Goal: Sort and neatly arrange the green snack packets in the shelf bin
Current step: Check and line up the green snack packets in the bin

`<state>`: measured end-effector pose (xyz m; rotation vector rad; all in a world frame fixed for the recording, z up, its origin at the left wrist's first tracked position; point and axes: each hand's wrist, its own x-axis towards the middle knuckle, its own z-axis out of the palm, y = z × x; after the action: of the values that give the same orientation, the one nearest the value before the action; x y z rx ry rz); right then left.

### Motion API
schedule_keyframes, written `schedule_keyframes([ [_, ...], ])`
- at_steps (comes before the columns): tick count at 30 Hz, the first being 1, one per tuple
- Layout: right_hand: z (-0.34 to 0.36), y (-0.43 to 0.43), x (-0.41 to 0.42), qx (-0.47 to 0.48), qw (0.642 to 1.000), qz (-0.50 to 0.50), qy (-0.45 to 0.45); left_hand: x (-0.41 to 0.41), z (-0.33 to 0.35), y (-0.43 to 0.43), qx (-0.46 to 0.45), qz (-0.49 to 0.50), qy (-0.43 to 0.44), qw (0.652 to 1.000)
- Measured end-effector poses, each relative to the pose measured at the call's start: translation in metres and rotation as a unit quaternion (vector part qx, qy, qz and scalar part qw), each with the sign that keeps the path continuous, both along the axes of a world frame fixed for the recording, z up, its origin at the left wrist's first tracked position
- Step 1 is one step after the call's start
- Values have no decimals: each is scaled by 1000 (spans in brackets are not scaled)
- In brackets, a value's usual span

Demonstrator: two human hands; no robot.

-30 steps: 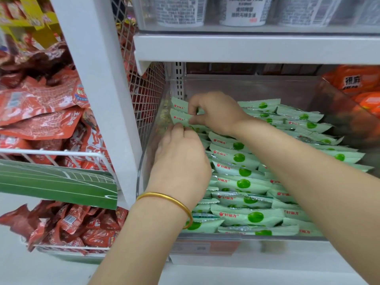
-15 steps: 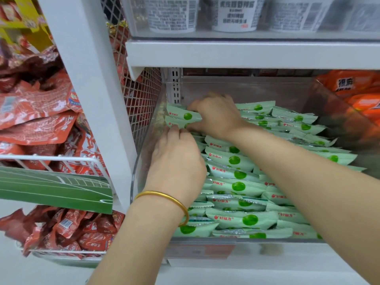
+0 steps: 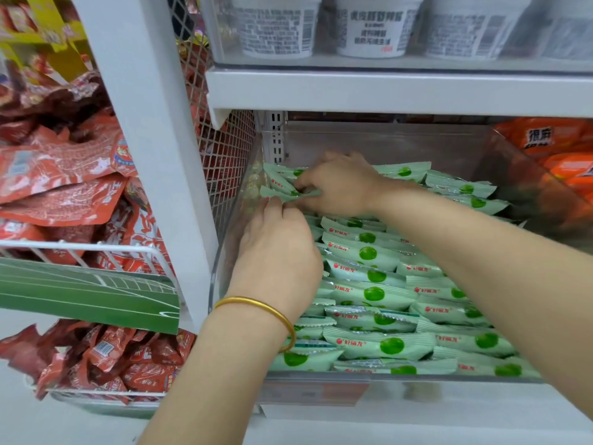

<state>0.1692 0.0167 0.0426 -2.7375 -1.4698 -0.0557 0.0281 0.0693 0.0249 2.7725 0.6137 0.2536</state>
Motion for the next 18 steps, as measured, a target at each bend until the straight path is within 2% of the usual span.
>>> schedule_keyframes([
  [3,0,-1,9,173,978,-63,103,2,1,0,0,-1,-3,1000],
  [5,-4,4,16,248,962,-96,69,5,1,2,4,-3,-10,1000],
  [10,-14,18,26,184,973,-137,-14,29,-2,11,15,-21,6,1000],
  [13,-18,23,28,195,968,-151,-35,45,-3,17,10,-11,48,999],
  [15,-19,22,26,218,962,-165,-16,53,-3,19,15,-17,62,998],
  [18,-13,20,22,282,941,-175,69,58,-4,20,39,-23,97,994],
])
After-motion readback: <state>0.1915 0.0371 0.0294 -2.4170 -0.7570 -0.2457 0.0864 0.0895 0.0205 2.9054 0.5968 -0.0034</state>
